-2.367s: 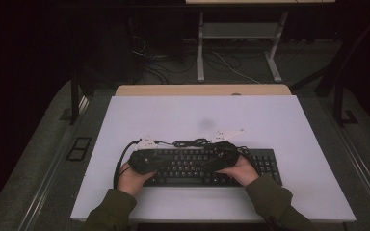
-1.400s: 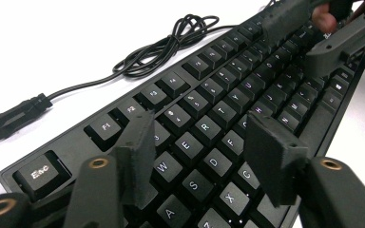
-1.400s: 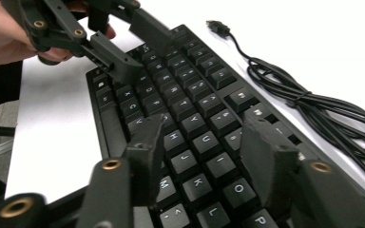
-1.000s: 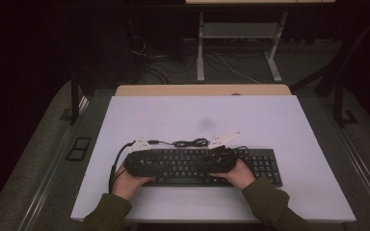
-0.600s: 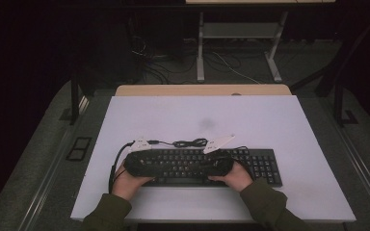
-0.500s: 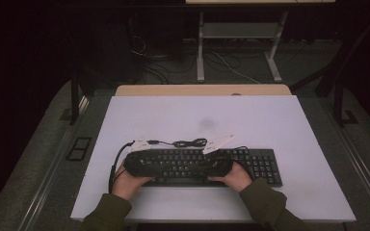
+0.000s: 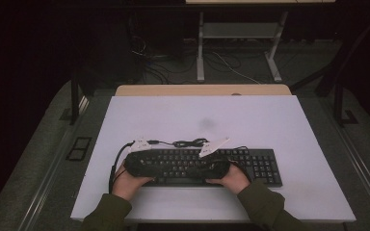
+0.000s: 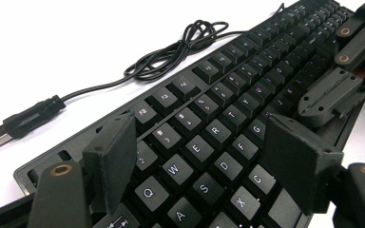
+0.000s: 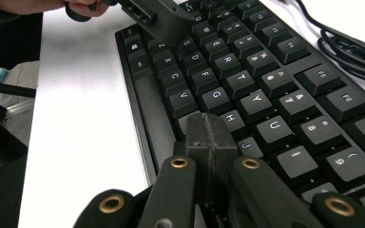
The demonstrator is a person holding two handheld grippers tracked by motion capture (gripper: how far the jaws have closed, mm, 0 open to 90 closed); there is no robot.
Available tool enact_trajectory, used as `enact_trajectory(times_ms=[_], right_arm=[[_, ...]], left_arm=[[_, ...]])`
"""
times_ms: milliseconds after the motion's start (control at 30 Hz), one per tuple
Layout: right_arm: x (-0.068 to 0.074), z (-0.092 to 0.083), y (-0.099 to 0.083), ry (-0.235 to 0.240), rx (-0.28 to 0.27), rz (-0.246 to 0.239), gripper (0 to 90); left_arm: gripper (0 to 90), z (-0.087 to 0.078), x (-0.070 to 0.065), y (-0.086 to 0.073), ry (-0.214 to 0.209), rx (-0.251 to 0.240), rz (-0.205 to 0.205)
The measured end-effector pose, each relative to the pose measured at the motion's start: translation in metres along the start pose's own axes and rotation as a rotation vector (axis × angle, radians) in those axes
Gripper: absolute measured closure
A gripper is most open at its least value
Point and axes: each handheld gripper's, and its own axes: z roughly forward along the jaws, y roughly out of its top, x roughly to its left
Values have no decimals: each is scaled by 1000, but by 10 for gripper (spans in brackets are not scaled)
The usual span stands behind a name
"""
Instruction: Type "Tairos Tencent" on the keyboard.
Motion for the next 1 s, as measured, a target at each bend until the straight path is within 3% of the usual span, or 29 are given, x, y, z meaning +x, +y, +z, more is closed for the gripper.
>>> enact_trajectory(times_ms=[233,1000], right_arm=[[1,2,0,-13,17,-6,892],[0,-1,1,-18,1,-3,879]], left_arm=[[268,0,0,0,0,0,5],[267,-1,1,0,8,-4,13]])
